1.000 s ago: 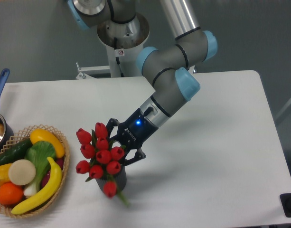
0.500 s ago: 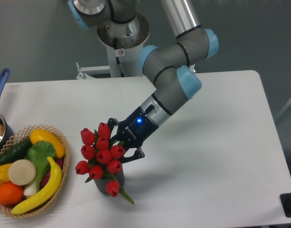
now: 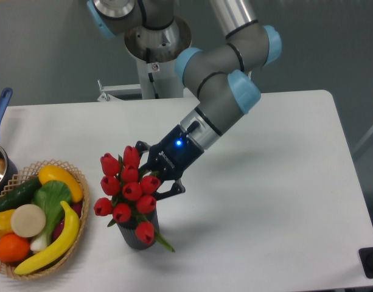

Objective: Pick up the flowers from the vase
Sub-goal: 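Lift the gripped tulips up out of the grey vase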

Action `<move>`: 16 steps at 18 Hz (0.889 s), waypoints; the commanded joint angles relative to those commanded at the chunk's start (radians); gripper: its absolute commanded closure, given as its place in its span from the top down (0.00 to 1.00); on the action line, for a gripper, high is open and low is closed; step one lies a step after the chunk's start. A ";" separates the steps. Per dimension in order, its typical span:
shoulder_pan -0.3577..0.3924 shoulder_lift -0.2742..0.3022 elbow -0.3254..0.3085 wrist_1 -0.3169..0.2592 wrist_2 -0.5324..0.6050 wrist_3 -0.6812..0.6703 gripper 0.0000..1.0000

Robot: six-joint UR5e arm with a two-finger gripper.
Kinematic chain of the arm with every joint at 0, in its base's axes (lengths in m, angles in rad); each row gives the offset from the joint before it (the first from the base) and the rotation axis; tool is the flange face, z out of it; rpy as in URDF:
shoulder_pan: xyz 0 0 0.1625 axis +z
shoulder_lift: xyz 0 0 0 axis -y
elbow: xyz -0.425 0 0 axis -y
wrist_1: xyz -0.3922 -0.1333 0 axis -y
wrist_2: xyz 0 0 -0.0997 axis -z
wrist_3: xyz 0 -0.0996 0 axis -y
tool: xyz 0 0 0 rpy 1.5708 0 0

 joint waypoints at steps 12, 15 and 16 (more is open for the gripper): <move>0.005 0.061 0.124 0.000 -0.015 -0.196 0.41; 0.009 0.060 0.170 0.000 -0.015 -0.207 0.41; 0.009 0.058 0.184 0.000 -0.015 -0.209 0.41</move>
